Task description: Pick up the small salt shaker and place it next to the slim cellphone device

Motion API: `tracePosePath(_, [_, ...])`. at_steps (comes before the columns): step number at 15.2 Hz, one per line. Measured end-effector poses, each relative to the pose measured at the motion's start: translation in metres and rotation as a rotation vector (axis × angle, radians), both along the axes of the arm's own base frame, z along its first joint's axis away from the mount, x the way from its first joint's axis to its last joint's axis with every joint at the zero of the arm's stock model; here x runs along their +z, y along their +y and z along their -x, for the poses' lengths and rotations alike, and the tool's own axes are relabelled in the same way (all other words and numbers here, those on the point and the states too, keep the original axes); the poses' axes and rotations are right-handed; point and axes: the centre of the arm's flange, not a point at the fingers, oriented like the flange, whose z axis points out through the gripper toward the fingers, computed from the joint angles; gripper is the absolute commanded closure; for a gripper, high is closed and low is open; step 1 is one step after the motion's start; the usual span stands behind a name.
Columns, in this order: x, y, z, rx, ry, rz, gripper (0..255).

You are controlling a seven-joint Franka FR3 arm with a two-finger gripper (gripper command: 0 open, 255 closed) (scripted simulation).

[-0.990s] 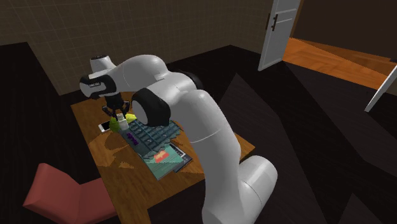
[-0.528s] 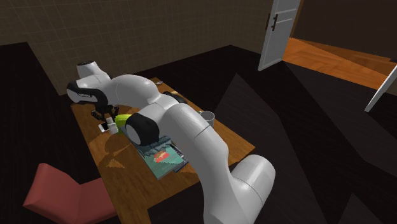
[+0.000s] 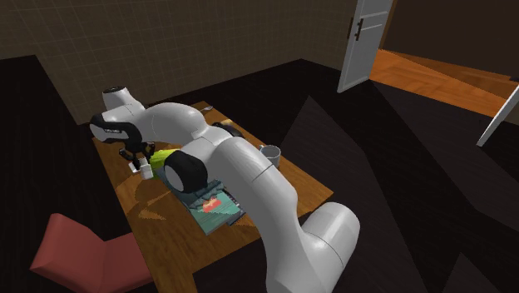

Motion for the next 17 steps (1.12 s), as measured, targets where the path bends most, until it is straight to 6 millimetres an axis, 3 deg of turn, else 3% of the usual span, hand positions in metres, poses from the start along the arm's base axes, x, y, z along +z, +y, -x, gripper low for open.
tracePosePath(8, [-0.006,0.009,-0.001,0.002,-0.013,-0.02,255])
tracePosePath(9, [-0.006,0.007,0.001,0.003,-0.014,-0.018,0])
tracePosePath(11, [-0.021,0.001,0.002,0.001,0.007,-0.002,0])
tracePosePath(15, [-0.025,-0.001,0.002,0.001,0.012,0.004,0])
tracePosePath(17, [-0.015,-0.003,0.001,-0.003,0.019,0.012,0])
